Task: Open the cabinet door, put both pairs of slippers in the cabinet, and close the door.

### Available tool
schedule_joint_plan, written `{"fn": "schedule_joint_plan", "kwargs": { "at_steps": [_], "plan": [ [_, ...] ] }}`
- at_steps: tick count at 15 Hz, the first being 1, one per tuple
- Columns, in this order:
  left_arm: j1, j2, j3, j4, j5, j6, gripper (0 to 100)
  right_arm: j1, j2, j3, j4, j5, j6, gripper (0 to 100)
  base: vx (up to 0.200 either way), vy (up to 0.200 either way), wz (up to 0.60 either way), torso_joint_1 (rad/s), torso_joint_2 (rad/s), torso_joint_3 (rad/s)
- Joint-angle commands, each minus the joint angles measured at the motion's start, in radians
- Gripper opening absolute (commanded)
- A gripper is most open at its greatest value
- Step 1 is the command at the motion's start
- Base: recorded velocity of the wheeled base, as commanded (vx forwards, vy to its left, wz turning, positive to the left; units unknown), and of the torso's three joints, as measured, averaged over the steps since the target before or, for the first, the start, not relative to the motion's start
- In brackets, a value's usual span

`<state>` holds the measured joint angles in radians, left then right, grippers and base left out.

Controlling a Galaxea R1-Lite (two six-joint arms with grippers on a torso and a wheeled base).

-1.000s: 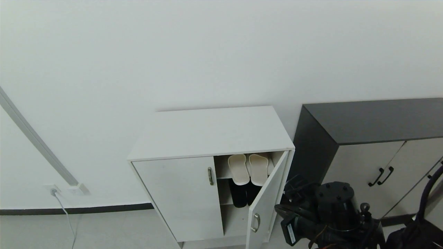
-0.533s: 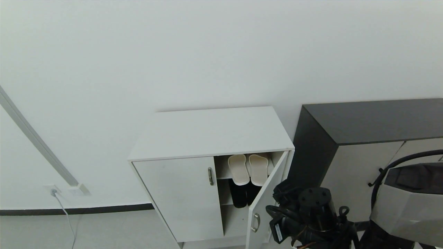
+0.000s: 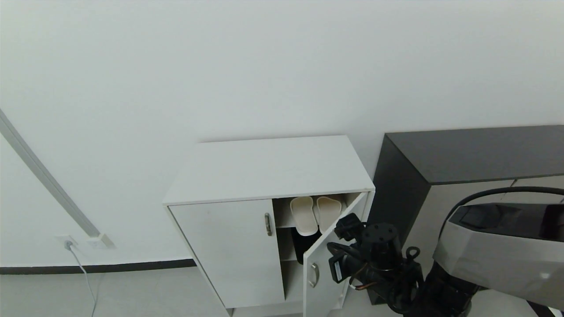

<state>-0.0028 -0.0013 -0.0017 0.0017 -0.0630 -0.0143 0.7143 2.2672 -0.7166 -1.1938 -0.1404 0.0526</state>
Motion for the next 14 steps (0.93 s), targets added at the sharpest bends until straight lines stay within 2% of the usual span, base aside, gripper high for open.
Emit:
{"fn": "schedule_joint_plan", "kwargs": {
  "at_steps": [1,6,10,14],
  "plan": [
    [0.0,0.001,0.0,0.0,-0.001,0.0,0,-0.019,0.063,-0.064,-0.001,-0.001,0.0,0,0.0,0.0,0.0,0.0,0.0,0.0],
    [0.0,0.001,0.0,0.0,-0.001,0.0,0,-0.044,0.176,-0.225,0.008,-0.002,0.0,0,0.0,0.0,0.0,0.0,0.0,0.0],
    [0.0,0.001,0.0,0.0,-0.001,0.0,0,-0.044,0.218,-0.354,0.088,-0.002,0.0,0,0.0,0.0,0.0,0.0,0.0,0.0],
    [0.0,0.001,0.0,0.0,-0.001,0.0,0,-0.047,0.265,-0.443,0.106,-0.005,0.0,0,0.0,0.0,0.0,0.0,0.0,0.0]
  ]
}}
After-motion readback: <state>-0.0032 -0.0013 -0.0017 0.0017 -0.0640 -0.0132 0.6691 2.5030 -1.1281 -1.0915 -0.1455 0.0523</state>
